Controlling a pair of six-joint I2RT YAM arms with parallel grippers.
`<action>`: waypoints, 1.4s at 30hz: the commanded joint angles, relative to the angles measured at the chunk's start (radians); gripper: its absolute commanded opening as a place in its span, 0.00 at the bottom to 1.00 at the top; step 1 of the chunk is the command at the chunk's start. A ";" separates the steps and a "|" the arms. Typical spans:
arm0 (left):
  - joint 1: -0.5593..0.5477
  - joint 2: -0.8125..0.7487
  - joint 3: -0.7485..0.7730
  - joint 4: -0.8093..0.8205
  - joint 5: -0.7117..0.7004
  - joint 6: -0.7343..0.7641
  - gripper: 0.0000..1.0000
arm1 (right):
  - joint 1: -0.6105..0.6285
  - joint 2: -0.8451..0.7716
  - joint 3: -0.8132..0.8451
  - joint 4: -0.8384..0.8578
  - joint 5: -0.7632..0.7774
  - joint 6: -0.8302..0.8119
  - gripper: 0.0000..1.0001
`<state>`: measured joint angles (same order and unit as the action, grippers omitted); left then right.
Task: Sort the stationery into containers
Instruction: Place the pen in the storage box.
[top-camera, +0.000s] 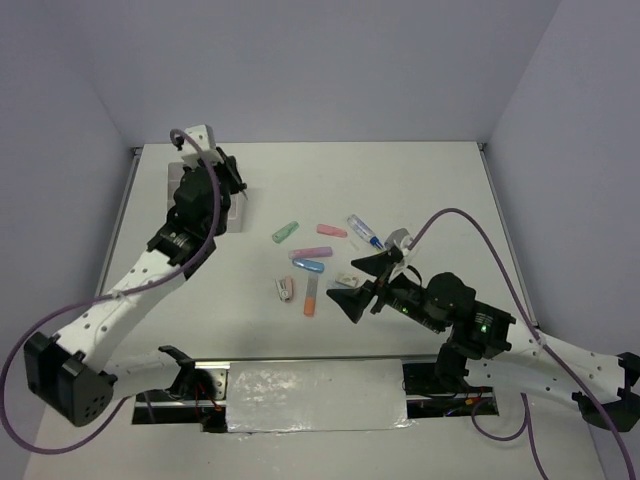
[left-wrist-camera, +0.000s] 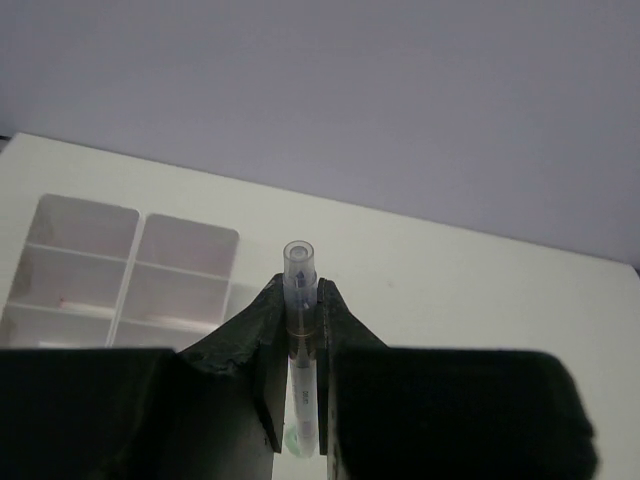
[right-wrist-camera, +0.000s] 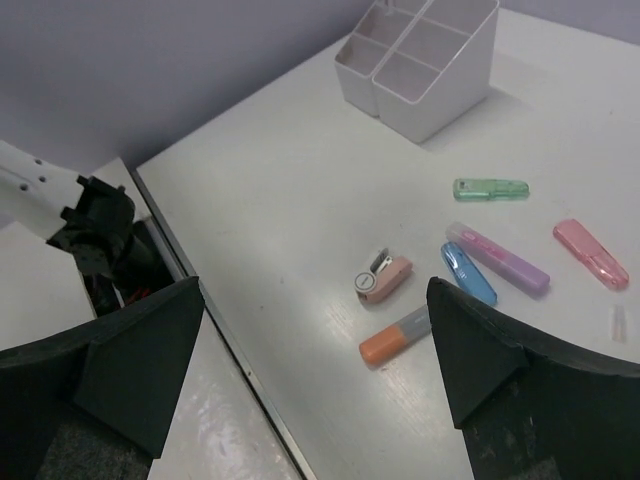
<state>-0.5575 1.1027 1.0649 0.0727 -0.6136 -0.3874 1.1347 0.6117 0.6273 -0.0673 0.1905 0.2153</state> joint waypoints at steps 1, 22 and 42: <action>0.111 0.115 0.029 0.278 0.001 0.070 0.00 | -0.001 -0.026 -0.026 0.006 0.021 0.042 1.00; 0.378 0.667 0.210 0.685 0.149 0.128 0.00 | -0.001 -0.062 -0.089 0.017 -0.083 0.102 1.00; 0.412 0.786 0.139 0.731 0.107 0.064 0.49 | -0.072 0.019 -0.048 -0.011 -0.082 0.090 1.00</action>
<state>-0.1570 1.9072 1.2182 0.7353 -0.4934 -0.2901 1.0943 0.6090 0.5426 -0.0933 0.1192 0.2955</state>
